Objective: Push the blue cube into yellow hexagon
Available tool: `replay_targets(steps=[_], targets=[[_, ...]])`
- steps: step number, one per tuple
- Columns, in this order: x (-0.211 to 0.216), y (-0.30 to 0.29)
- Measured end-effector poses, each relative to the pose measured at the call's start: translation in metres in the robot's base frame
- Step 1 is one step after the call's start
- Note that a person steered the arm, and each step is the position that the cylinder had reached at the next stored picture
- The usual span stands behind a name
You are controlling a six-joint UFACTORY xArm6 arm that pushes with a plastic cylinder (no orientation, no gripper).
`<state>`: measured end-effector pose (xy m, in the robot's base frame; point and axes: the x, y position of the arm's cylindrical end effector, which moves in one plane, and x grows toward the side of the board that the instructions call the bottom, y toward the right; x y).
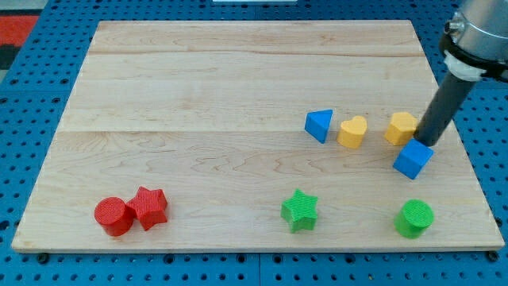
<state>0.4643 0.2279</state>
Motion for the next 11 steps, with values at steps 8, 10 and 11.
replay_targets(steps=[8, 10, 11], targets=[[-0.036, 0.039], [0.041, 0.043], [0.051, -0.020]])
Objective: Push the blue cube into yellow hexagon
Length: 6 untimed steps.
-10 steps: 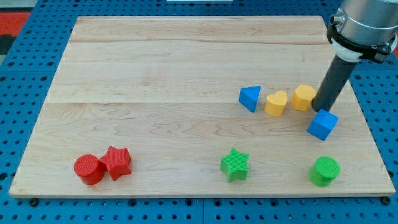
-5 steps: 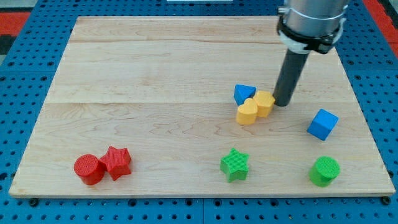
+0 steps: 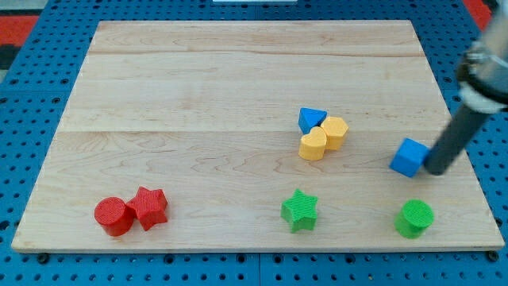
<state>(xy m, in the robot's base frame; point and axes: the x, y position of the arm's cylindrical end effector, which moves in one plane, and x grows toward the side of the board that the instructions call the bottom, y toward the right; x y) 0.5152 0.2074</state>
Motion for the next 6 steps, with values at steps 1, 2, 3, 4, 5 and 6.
replay_targets(steps=[1, 2, 3, 4, 5, 6], targets=[[0.000, -0.079], [-0.003, -0.092], [0.027, -0.121], [0.030, -0.207], [0.029, -0.256], [0.006, -0.202]])
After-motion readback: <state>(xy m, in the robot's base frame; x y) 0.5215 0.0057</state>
